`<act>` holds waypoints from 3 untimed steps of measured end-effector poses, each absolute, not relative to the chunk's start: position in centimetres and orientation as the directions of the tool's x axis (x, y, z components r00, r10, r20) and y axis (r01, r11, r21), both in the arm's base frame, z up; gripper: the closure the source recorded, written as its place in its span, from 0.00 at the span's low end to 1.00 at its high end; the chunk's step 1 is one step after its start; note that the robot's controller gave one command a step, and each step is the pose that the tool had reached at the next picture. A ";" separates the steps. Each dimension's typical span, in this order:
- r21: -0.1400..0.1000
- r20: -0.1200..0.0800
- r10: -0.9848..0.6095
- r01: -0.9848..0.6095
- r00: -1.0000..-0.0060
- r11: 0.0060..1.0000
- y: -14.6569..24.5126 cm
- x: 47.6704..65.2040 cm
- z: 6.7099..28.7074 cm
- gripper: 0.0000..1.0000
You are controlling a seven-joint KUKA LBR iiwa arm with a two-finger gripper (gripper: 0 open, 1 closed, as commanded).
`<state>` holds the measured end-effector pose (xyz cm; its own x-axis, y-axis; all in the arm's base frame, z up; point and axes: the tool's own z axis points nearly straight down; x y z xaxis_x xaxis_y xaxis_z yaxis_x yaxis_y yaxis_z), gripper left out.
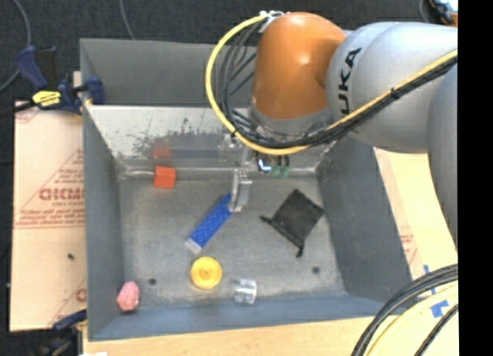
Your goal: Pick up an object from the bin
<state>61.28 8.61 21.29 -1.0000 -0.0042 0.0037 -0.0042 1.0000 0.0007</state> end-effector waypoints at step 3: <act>0.000 -0.004 -0.227 -0.227 -0.974 0.974 5.6 61.7 8.4 0.00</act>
Offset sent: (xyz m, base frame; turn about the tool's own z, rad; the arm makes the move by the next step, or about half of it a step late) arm -0.0058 -0.0302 -0.0946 -0.1124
